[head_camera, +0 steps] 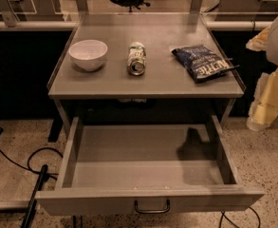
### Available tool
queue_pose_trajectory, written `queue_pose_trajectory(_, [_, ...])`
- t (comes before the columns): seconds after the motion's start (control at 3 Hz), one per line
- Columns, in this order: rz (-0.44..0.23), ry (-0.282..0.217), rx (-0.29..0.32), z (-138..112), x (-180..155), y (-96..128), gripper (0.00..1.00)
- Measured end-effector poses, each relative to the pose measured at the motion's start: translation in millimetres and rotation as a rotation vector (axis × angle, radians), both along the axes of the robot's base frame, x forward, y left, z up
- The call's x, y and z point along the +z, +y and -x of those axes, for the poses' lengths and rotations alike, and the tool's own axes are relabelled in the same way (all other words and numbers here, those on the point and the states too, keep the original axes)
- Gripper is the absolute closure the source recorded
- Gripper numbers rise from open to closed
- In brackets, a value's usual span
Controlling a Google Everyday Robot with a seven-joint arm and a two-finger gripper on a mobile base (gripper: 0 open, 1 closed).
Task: Place blue chip bag into top drawer
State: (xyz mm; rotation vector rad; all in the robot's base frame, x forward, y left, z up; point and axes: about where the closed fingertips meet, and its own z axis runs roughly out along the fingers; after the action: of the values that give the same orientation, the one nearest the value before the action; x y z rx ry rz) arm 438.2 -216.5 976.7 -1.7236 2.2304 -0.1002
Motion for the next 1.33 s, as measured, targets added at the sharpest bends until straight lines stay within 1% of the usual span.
queue_pose_trajectory(0.33, [0.008, -0.014, 0.0, -4.7, 3.9, 1.0, 0.0])
queue_pose_trajectory(0.67, [0.033, -0.035, -0.043, -31.0, 10.0, -7.2, 0.0])
queue_pose_trajectory(1.0, [0.093, -0.096, -0.129, -87.3, 36.5, -36.1, 0.0])
queue_pose_trajectory(1.33, [0.078, -0.179, -0.152, -102.0, 69.3, -43.1, 0.0])
